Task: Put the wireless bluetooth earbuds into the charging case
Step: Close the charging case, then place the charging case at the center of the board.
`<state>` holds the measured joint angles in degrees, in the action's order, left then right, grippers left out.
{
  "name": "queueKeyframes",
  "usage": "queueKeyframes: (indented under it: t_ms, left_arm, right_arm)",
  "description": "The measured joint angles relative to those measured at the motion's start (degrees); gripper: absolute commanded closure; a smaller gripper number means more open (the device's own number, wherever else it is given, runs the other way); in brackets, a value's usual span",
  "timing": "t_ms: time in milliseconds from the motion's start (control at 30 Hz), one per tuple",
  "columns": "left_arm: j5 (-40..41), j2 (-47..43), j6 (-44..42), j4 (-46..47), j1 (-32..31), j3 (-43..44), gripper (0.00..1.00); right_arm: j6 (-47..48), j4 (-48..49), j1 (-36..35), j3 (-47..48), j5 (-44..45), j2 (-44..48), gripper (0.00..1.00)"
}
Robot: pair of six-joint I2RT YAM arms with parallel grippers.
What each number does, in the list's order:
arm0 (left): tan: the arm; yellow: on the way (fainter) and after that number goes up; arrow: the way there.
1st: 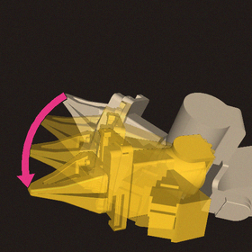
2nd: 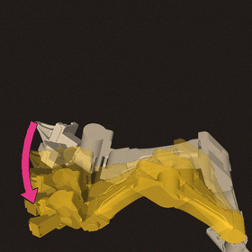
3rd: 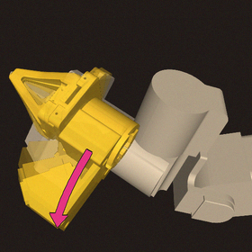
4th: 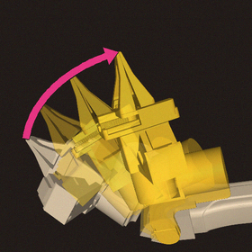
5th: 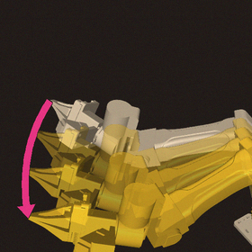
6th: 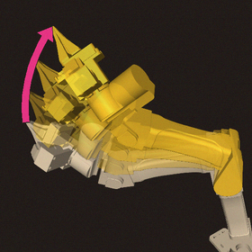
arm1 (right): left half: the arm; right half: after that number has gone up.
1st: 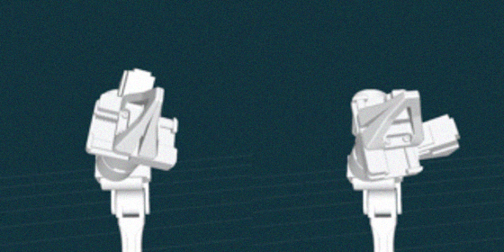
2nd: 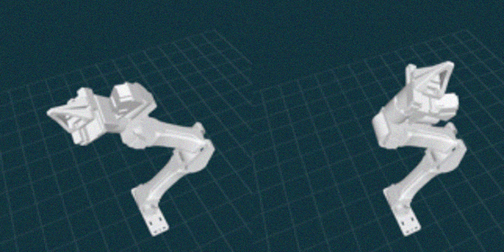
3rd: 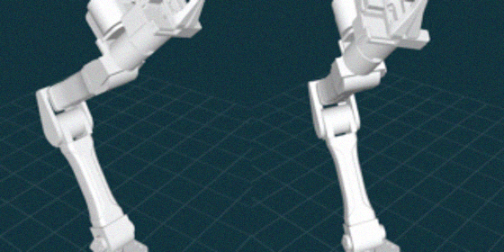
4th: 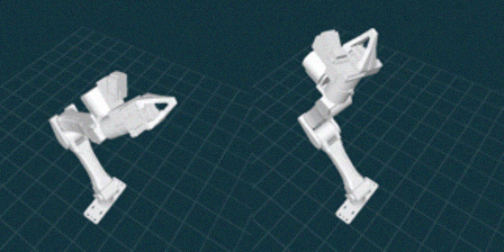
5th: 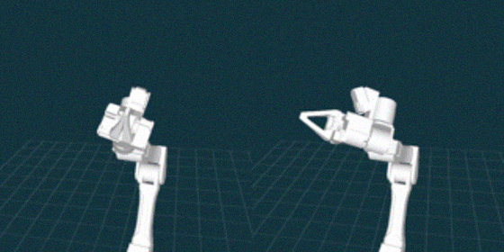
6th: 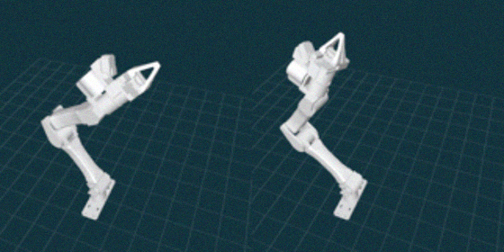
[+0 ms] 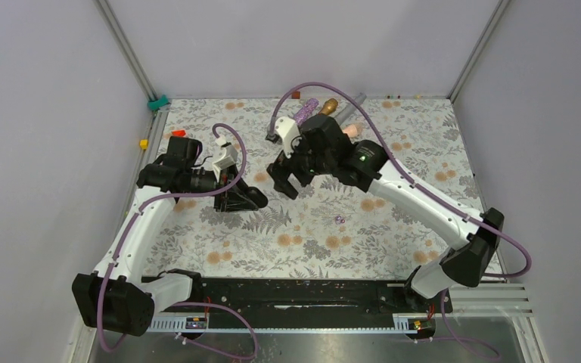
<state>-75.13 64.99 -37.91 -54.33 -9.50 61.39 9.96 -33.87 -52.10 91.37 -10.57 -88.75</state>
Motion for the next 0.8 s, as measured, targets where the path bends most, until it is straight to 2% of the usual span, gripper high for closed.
queueKeyframes:
  t_ms: [500,667,800]
  left_arm:
    - [1.4,3.3,0.9,0.4,0.0,2.0,1.00]
    - [5.8,3.7,7.4,6.6,-1.6,2.0,1.00]
    - [12.1,3.8,12.9,13.2,-5.6,2.0,1.00]
  right_arm:
    - [-2.2,3.6,14.2,-3.2,10.1,10.8,0.01]
    - [-0.8,6.7,16.3,-10.5,12.2,17.4,0.01]
    - [0.5,7.9,16.9,-17.1,13.3,23.3,0.00]
